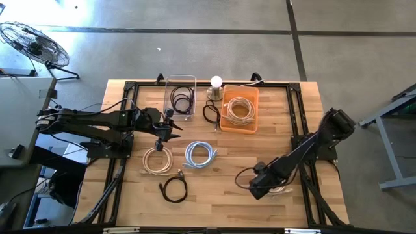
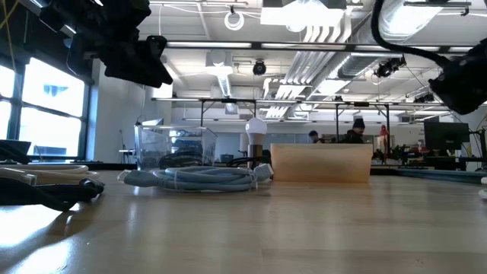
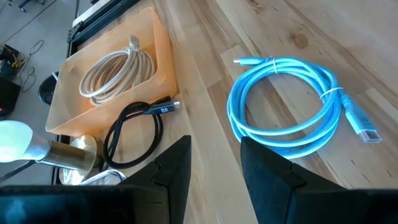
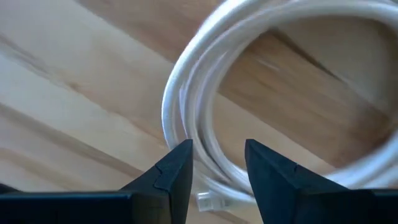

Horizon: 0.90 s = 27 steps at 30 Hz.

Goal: Pick & Place USB Port
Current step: Put the light brown charger cable into the orange bin

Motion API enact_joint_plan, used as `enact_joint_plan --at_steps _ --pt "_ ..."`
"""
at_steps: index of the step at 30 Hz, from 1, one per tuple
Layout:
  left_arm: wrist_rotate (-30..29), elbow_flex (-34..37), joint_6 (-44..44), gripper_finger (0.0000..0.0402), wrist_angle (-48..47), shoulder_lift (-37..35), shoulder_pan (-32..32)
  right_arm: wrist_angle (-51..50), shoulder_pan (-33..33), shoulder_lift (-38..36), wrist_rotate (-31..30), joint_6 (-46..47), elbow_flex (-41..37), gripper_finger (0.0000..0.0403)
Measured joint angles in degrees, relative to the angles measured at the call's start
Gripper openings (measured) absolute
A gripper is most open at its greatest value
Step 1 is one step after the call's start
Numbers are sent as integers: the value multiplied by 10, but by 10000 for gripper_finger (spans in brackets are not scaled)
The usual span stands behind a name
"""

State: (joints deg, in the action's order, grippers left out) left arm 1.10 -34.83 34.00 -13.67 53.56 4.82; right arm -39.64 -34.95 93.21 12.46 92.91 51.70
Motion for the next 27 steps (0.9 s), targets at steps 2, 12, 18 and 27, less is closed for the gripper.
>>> enact_joint_plan --at_steps 2,12,18,27 --pt "0 0 0 136 0 0 0 21 4 7 0 -19 0 138" --pt "0 0 0 136 0 0 0 27 10 8 23 -34 0 138" --pt "0 0 0 136 0 0 0 26 14 8 50 -34 0 138" --pt "0 0 0 136 0 0 0 15 30 8 71 -87 0 138"
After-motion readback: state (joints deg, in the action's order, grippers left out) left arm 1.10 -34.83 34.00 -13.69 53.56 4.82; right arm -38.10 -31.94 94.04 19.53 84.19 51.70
